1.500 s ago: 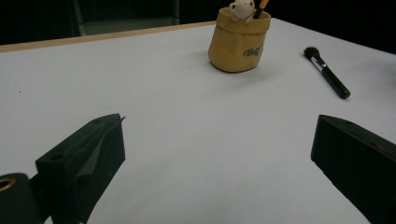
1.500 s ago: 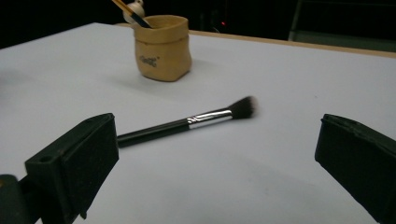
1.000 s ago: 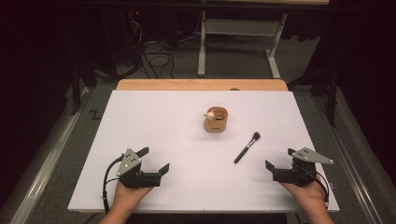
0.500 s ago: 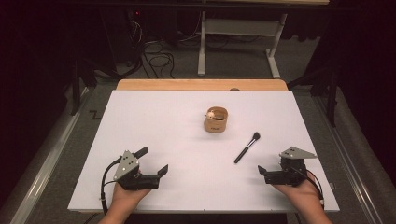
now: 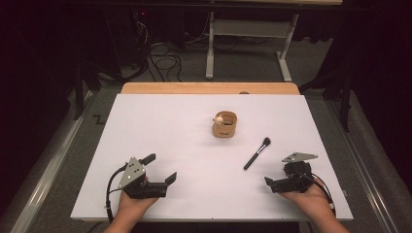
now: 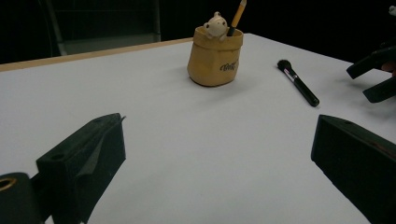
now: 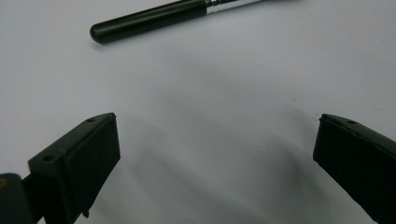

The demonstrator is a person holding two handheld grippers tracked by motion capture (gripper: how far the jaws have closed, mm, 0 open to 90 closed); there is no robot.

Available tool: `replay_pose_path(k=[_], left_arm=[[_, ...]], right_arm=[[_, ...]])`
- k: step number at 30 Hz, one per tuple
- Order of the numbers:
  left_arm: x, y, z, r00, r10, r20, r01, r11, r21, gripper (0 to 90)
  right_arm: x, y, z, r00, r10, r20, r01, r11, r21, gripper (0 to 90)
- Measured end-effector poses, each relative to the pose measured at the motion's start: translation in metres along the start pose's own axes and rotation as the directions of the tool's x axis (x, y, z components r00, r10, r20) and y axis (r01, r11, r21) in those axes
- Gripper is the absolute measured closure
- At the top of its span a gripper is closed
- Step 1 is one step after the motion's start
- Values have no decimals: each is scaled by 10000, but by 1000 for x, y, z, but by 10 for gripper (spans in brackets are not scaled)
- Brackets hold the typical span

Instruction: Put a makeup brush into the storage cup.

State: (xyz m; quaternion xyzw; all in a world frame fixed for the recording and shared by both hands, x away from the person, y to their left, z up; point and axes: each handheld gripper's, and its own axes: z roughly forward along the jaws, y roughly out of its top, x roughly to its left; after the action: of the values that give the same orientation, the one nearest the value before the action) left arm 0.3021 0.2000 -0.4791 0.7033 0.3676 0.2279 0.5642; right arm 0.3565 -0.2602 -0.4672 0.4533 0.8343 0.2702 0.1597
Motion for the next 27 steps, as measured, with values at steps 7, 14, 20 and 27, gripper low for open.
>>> replay_pose_path(k=[7,14,20,27], left_arm=[[-2,0,1,9999,0,101,0,10000,-24,39],[-3,0,2,9995,34,308,-34,10000,-16,39],[-3,0,1,9995,-6,332,7,10000,-40,39],[-3,0,0,9992,8,390,-7,10000,-42,39]], right_arm=[[2,7,-3,9997,-198,-156,205,9985,504,37],[1,12,-9,9996,-259,-123,269,9952,940,55],[2,18,-9,9995,-298,-104,309,9917,1251,64],[7,31,-4,9992,-386,-109,397,9897,1378,87]])
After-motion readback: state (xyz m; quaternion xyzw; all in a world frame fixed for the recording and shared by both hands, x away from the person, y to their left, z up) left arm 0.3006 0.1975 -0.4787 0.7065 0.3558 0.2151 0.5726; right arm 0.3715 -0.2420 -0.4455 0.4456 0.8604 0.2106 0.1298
